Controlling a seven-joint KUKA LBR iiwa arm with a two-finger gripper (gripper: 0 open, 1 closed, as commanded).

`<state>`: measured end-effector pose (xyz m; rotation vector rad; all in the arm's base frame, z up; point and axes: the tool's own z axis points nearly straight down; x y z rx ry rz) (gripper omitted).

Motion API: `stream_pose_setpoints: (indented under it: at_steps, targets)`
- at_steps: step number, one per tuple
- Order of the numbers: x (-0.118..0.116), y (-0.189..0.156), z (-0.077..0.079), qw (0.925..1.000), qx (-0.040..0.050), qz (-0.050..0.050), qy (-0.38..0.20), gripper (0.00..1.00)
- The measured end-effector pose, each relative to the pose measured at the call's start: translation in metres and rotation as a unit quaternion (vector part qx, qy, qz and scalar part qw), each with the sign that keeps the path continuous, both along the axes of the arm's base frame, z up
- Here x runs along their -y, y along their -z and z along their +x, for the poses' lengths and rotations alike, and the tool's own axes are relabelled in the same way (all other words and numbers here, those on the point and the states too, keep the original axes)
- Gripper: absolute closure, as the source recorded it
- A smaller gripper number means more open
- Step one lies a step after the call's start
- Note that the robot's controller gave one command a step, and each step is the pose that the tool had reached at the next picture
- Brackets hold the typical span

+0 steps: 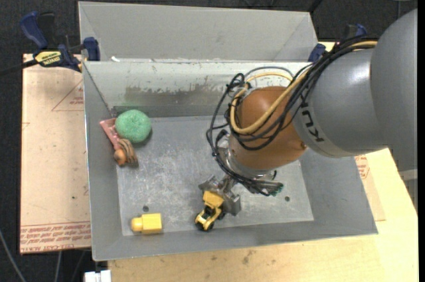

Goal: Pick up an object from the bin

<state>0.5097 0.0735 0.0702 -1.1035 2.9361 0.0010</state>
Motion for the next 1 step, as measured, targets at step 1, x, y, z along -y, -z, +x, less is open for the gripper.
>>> stream_pose_setpoints:
  at_steps: [1]
  targets:
    - [0.0275,-0.2021,-0.0009,0.9999,-0.0025,0.0,-0.012,1.0]
